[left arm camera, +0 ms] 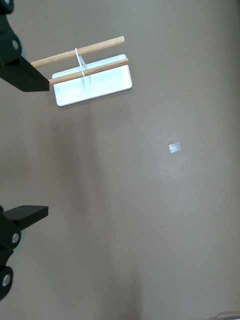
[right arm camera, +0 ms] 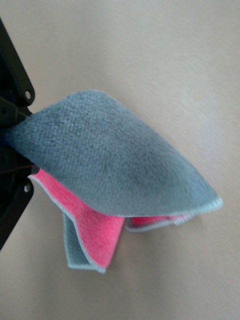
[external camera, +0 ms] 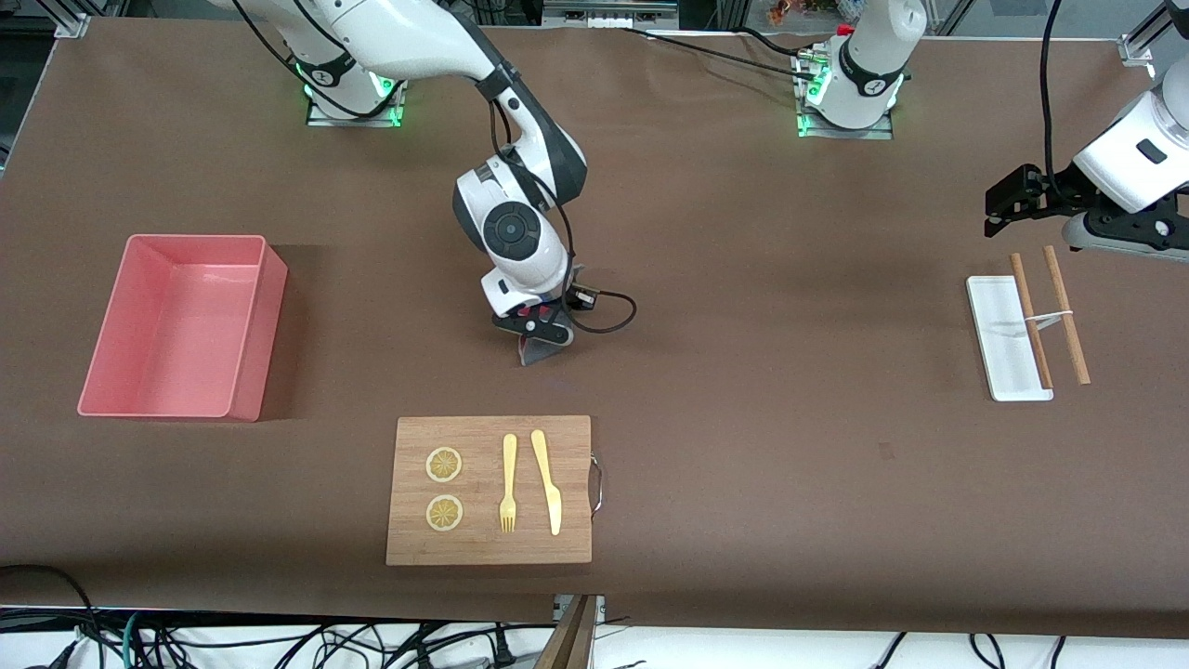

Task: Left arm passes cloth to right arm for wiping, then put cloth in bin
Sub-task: 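Wipe the table beside the cutting board with the cloth in the right gripper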

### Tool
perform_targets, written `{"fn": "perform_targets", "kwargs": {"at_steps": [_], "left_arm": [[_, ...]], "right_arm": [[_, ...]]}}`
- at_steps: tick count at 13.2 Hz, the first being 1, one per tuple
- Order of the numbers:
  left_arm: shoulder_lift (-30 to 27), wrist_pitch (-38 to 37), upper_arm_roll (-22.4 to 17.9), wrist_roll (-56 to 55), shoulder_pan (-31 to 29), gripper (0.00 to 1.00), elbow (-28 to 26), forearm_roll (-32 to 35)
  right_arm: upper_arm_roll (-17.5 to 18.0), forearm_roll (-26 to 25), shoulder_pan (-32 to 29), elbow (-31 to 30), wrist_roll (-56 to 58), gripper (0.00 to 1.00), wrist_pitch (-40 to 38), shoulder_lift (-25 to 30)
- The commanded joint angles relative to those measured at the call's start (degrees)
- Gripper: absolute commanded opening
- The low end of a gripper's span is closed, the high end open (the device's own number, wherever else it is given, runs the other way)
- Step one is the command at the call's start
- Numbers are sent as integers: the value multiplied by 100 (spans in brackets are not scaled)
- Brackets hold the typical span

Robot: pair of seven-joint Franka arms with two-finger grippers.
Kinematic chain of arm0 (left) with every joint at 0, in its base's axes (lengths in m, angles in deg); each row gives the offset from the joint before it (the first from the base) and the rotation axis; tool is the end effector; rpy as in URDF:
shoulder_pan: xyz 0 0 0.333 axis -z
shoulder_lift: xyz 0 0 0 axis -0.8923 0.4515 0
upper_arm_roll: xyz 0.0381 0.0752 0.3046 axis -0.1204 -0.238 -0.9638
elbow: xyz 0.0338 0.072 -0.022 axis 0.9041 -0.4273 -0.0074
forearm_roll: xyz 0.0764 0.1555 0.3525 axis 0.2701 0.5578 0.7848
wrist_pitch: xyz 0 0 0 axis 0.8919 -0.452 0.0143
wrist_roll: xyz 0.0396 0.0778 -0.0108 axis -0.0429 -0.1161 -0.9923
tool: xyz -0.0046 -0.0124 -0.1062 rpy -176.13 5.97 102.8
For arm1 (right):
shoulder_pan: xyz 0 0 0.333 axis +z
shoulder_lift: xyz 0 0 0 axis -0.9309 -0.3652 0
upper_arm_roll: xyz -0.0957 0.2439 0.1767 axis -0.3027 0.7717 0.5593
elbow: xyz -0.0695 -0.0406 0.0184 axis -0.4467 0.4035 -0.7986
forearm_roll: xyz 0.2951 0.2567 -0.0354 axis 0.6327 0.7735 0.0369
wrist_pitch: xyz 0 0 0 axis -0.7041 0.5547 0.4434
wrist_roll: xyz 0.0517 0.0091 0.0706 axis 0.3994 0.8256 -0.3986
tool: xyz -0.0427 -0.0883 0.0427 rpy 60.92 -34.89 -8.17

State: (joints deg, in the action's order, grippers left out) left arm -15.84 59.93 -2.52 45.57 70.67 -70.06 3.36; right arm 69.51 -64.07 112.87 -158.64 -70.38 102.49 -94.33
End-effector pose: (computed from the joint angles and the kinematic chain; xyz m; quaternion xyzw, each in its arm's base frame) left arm 0.5524 -0.0301 0.6061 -0.9964 0.0826 0.0122 0.0112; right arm 0.5232 0.4460 0.2262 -0.9855 0.1531 0.0544 0.0490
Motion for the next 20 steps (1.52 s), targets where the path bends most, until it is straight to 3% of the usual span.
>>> {"fn": "perform_targets", "kwargs": {"at_steps": [1,5,11,16,20], "left_arm": [[-77,-54,34,116,-21,100,-37,111],[-77,-54,69,98,5,100,-28,111],[-77,-54,61,107,14,100,-28,102],[-77,-54,61,107,14,100,-28,102],[-77,-80,61,98,5,100,-28,102]], "right_arm": [[-44,68,-472,52,355,0,-100,-52],[-62,85,-921,-264,1367,0,-232,115],[-342,103,-1773,-1546,3703,0,-259,1001],[-1720,112,-1836,-2180,6374,0,-92,1232],[-2293,77,-1854,-2023,6993,0,-1011,1626]]}}
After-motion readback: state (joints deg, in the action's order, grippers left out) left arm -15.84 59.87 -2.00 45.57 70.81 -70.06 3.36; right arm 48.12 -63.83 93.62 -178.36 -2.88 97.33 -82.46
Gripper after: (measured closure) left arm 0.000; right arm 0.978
